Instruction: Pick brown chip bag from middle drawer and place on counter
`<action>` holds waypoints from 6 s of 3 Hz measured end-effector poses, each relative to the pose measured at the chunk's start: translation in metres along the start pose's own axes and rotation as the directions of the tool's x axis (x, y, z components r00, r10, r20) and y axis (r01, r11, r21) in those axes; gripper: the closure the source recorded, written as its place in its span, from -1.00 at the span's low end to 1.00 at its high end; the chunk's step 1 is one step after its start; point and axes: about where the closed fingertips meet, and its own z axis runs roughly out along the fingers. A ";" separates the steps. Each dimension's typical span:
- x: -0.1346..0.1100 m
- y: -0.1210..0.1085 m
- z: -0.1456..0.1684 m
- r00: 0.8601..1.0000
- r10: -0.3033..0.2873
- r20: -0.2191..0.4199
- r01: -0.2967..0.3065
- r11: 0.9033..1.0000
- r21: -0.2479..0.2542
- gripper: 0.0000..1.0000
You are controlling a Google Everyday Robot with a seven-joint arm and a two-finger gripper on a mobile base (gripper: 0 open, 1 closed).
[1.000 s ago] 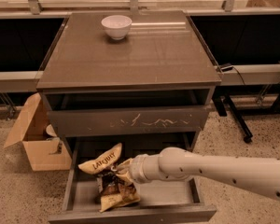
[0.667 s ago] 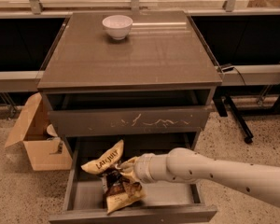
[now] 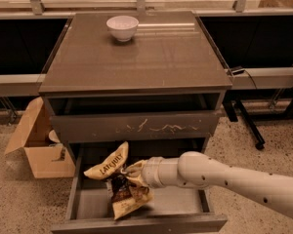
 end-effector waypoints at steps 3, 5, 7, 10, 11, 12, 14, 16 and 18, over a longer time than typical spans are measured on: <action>-0.123 -0.013 -0.082 0.938 -0.294 0.185 0.288 0.956 0.058 1.00; -0.129 -0.013 -0.084 0.932 -0.308 0.192 0.302 0.951 0.059 1.00; -0.239 -0.034 -0.154 0.812 -0.503 0.294 0.485 0.863 0.138 1.00; -0.315 -0.071 -0.186 0.731 -0.619 0.289 0.594 0.785 0.177 1.00; -0.363 -0.105 -0.167 0.655 -0.693 0.303 0.696 0.709 0.116 1.00; -0.402 -0.132 -0.153 0.607 -0.721 0.335 0.734 0.670 0.112 1.00; -0.435 -0.200 -0.107 0.598 -0.725 0.341 0.722 0.672 0.162 0.95; -0.429 -0.235 -0.082 0.624 -0.728 0.284 0.720 0.677 0.155 0.03; -0.419 -0.267 -0.078 0.649 -0.727 0.226 0.702 0.686 0.191 -0.99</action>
Offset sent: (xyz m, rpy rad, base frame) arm -0.0062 -0.0073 0.1754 0.1502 -0.3527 0.1825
